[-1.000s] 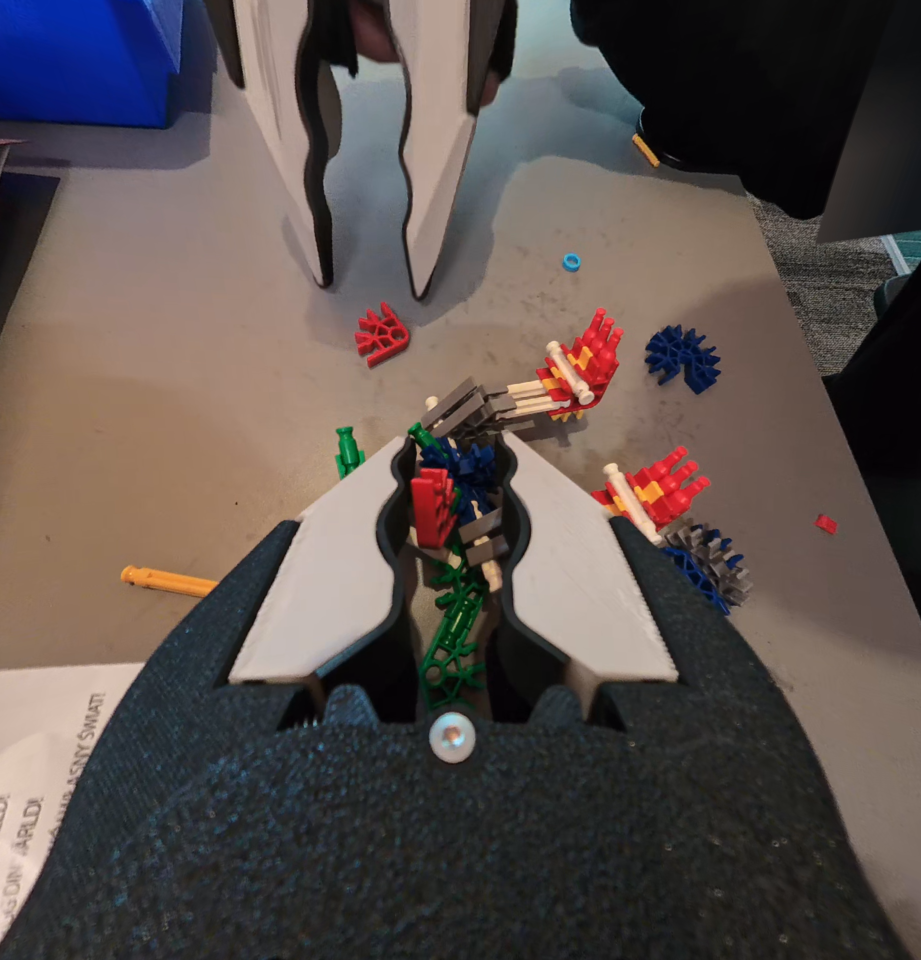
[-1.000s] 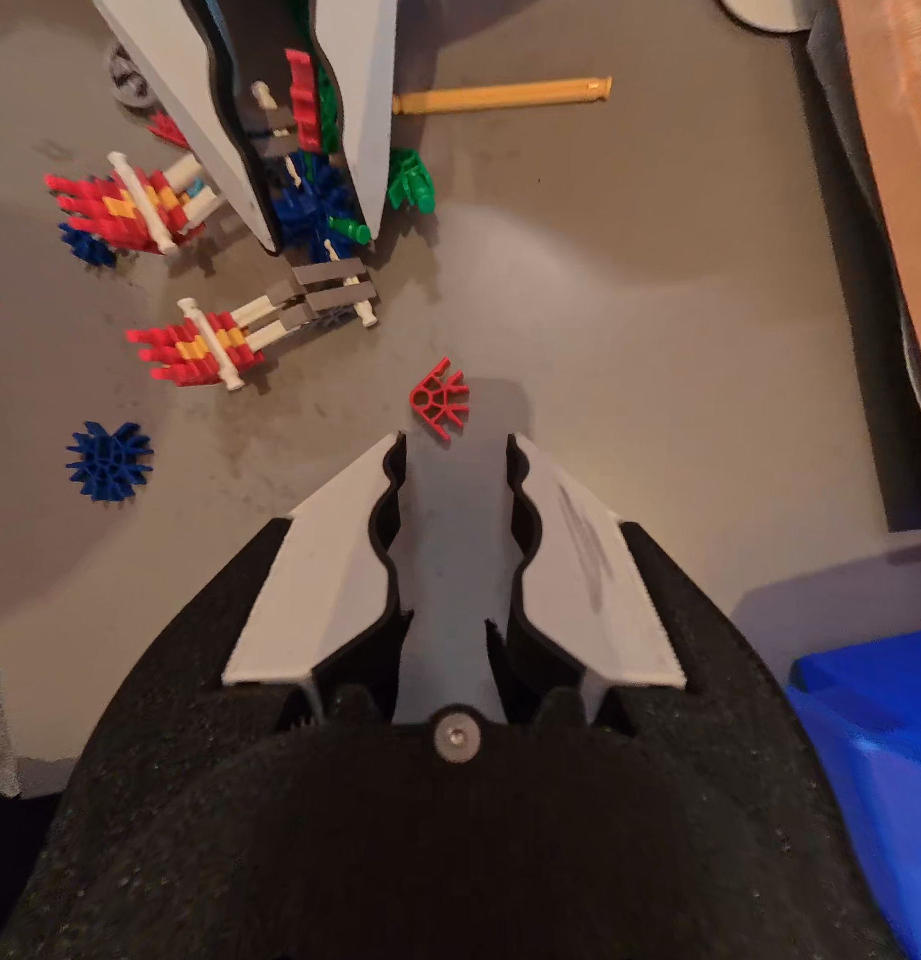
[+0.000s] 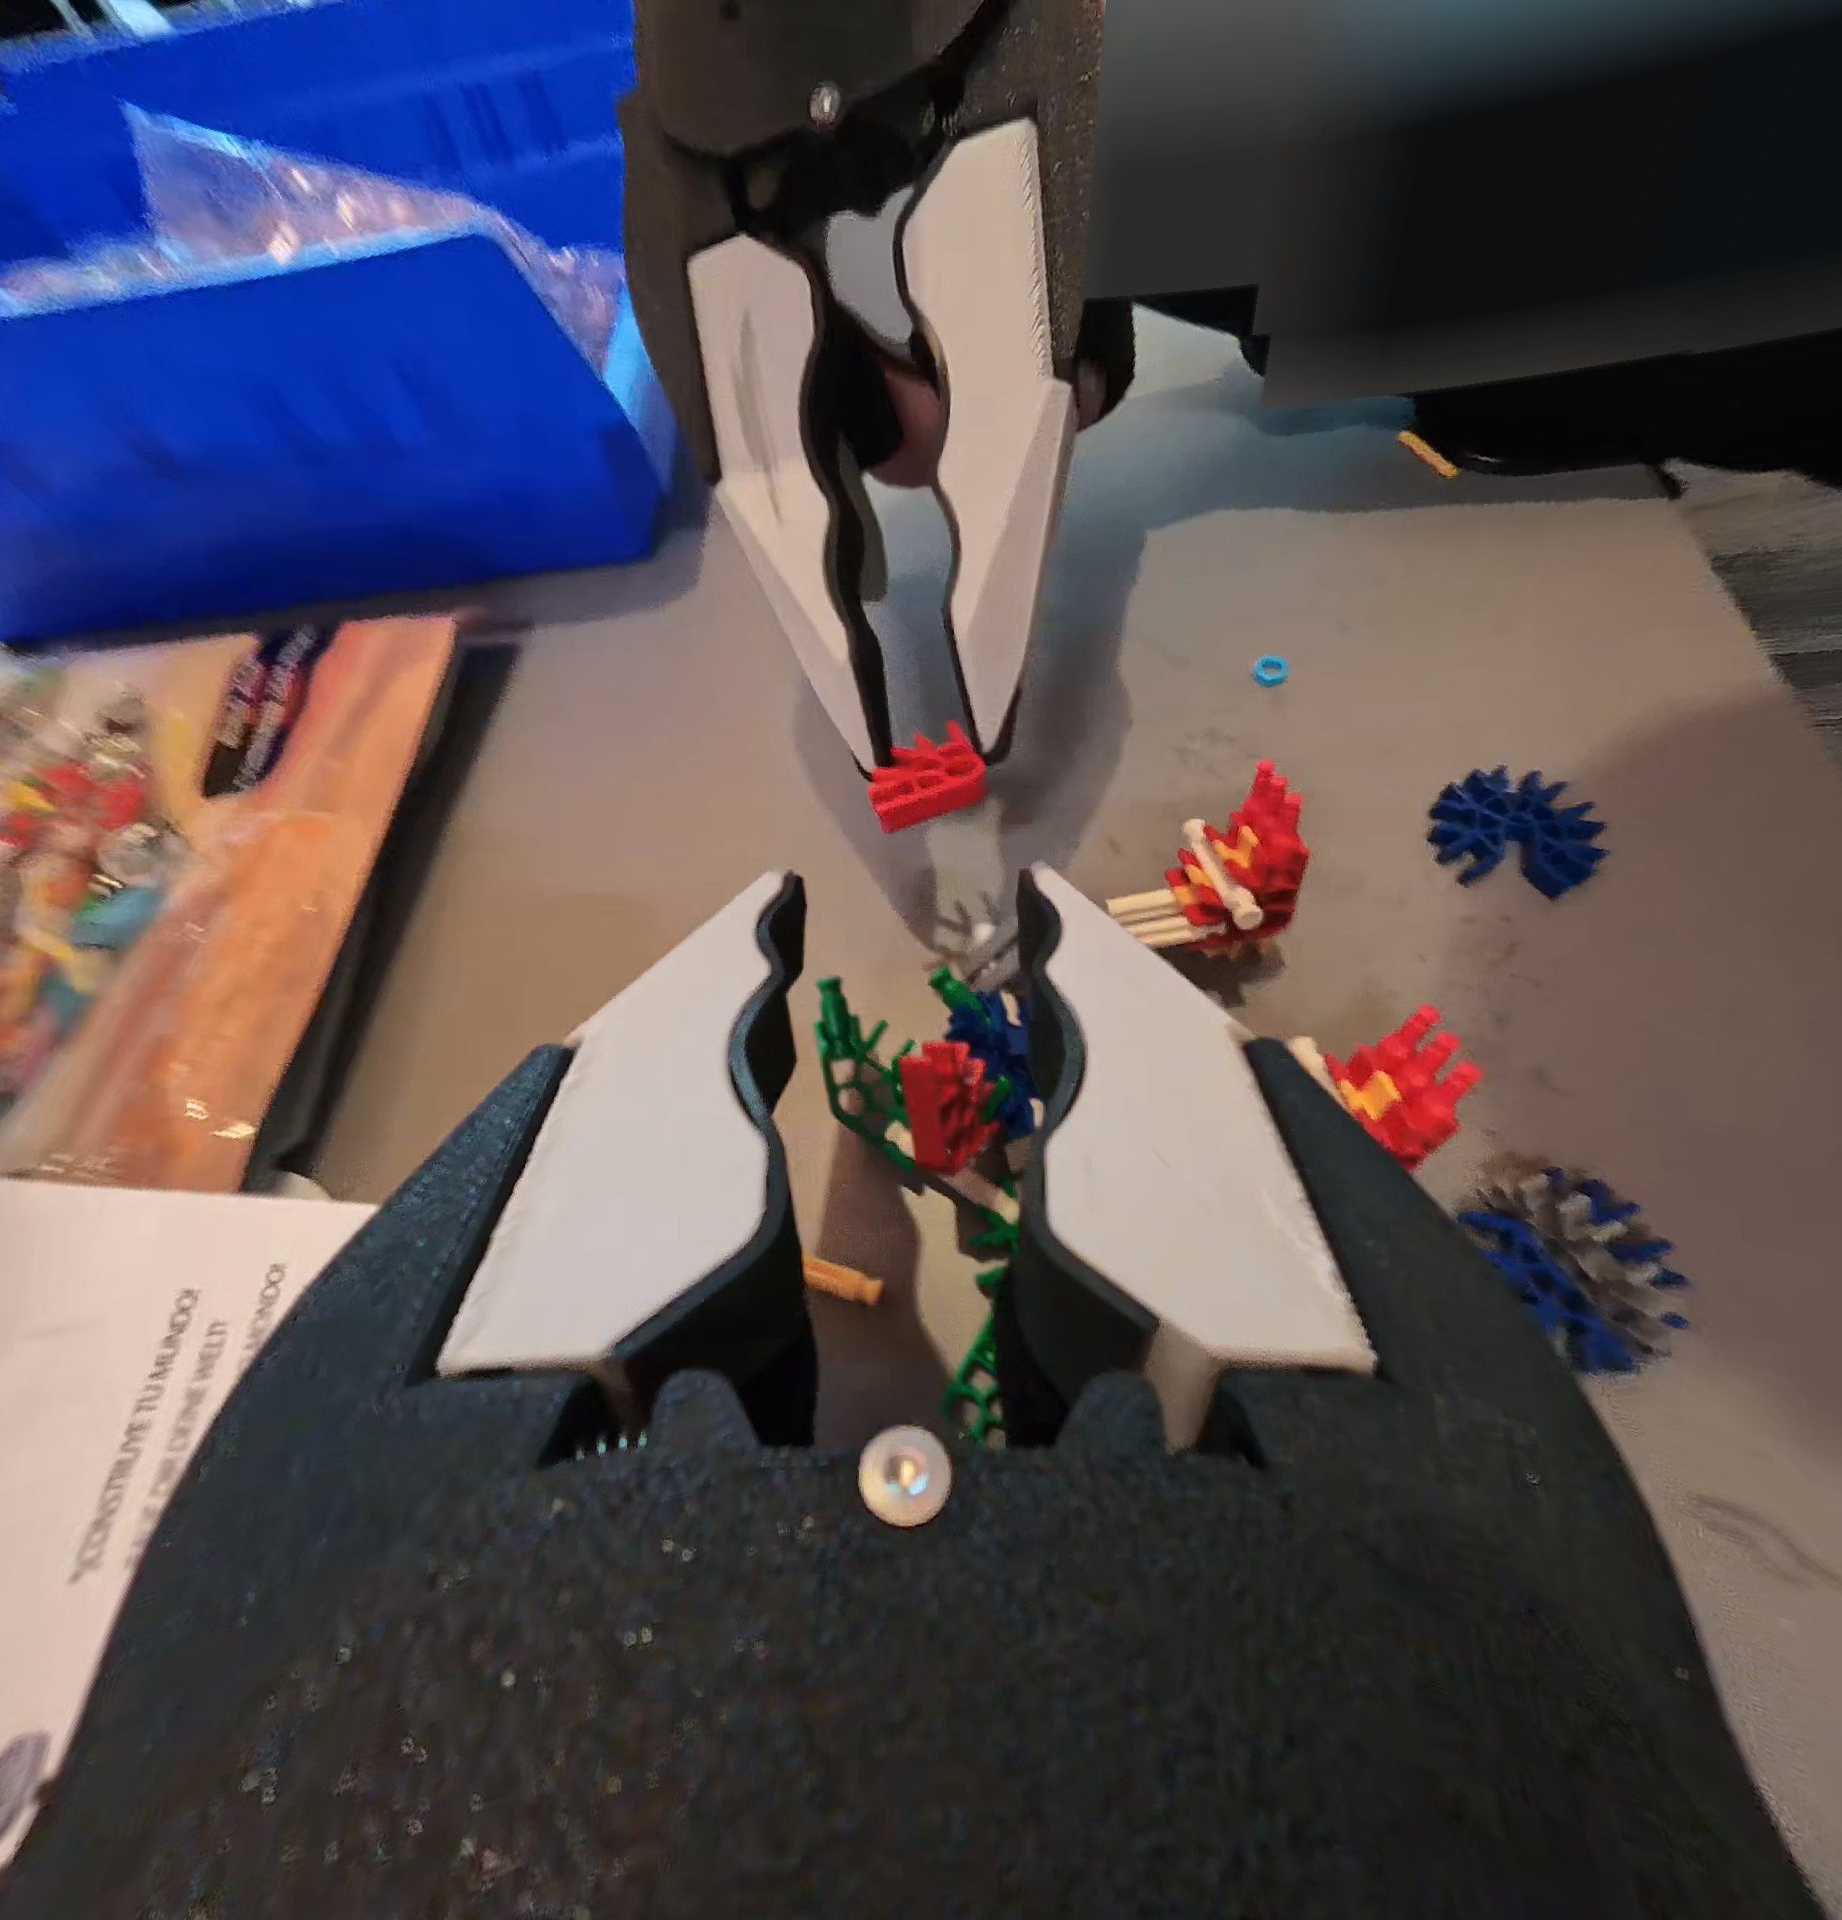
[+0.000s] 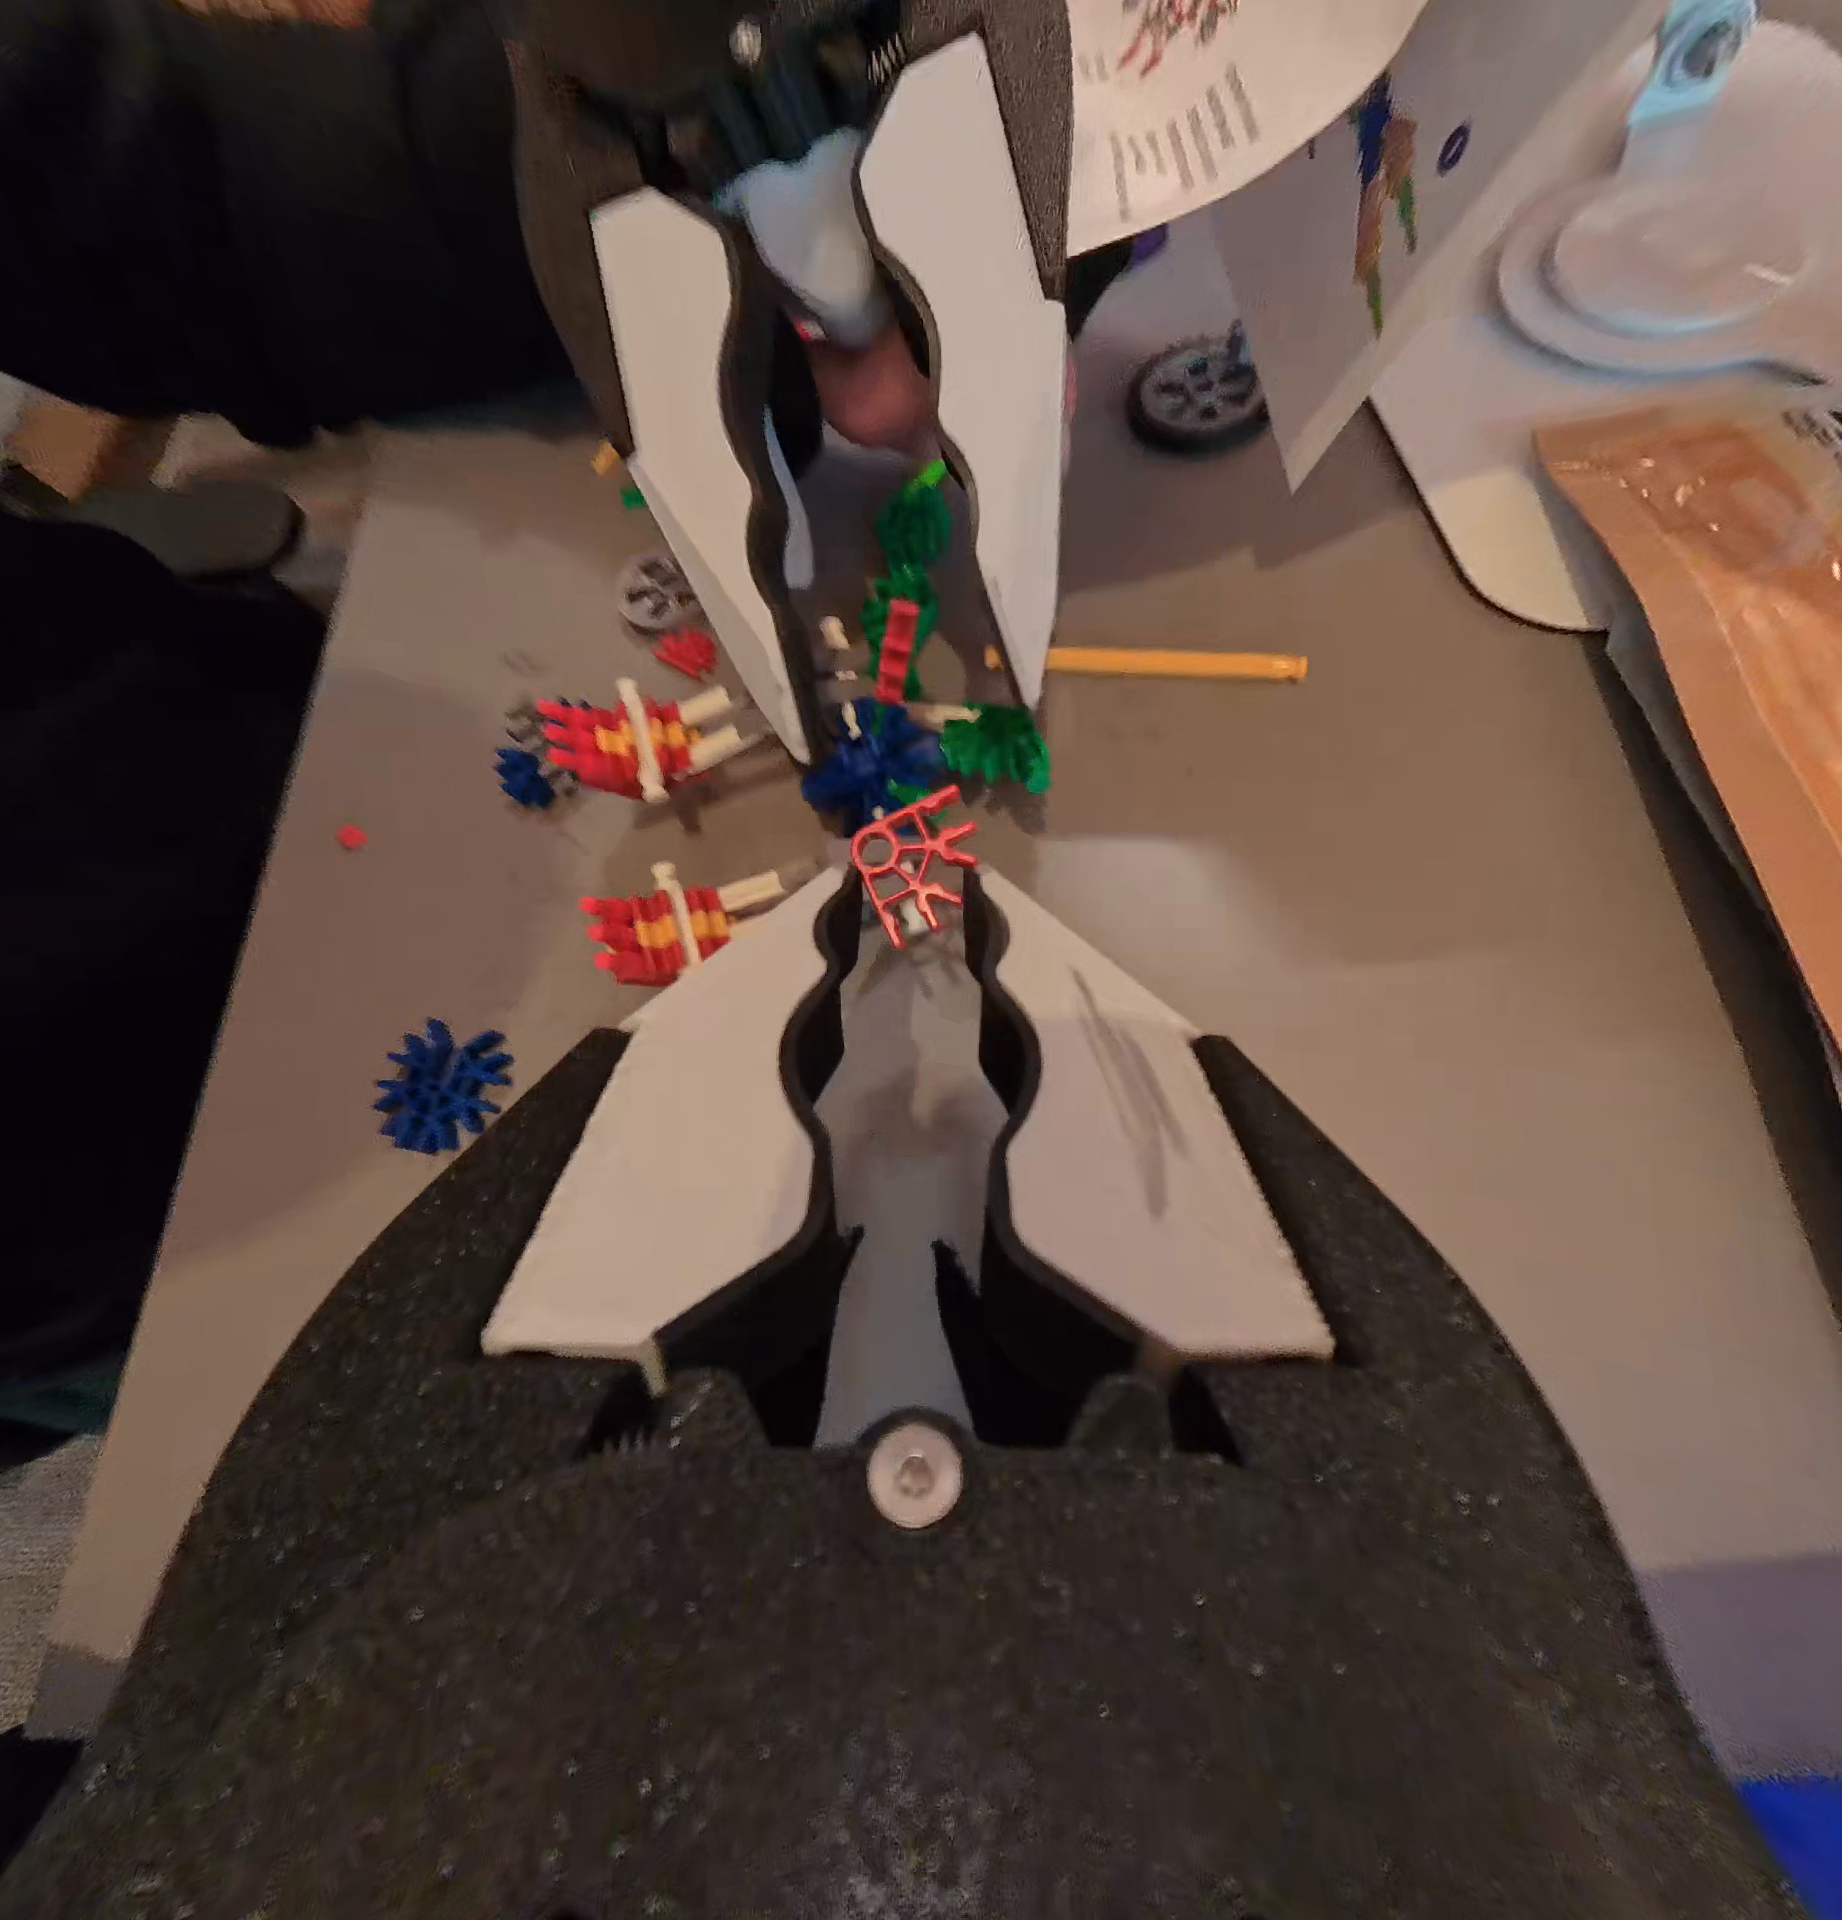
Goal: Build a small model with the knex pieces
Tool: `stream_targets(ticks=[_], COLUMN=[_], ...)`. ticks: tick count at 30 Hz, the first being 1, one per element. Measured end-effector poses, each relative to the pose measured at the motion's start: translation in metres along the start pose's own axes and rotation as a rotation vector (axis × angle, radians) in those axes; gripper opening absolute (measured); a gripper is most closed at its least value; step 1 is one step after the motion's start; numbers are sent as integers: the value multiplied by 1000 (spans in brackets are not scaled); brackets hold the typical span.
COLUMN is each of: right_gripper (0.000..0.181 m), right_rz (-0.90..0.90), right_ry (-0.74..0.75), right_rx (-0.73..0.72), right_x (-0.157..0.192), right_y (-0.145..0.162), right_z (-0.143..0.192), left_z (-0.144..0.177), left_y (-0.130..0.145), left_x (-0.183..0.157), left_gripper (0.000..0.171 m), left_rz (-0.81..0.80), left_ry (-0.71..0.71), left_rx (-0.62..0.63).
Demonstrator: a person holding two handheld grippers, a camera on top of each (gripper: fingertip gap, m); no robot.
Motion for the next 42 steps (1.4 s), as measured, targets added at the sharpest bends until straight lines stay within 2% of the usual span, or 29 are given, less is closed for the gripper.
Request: stream_targets(ticks=[4, 8, 16, 26, 35, 42], right_gripper=[19, 19, 18, 19, 18, 17], right_rz=[-45, -81, -140, -174, -224, -268], right_ry=[-73, -121, -194, -190, -183, -135], right_rx=[-65, -97, -136, -168, -209, -254], right_x=[4, 4, 4, 0, -6, -16], right_y=[-6, -8, -9, -14, -19, -24], right_z=[0, -1, 0, -1, 2, 4], left_z=[-3, -3, -3, -5, -5, -7], left_y=[-11, -14, -17, -12, -15, -16], left_x=[-3, -11, -17, -15, -11, -5], left_gripper=[31, 16, 13, 5, 3, 20], left_rz=[-153, -258, -364, -333, -315, -291], left_ry=[-101, -113, -144, -130, -159, -205], left_rx=[-18, -11, 6, 31, -16, -34])
Point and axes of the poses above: each gripper's, where its closed fingertips meet, z back along the fingers, y out of its underside, x = y × z across the jaws, the point moved 5 cm from there along z, back along the fingers, and after that the axes turned 8 degrees about y, right-handed, at the moved point
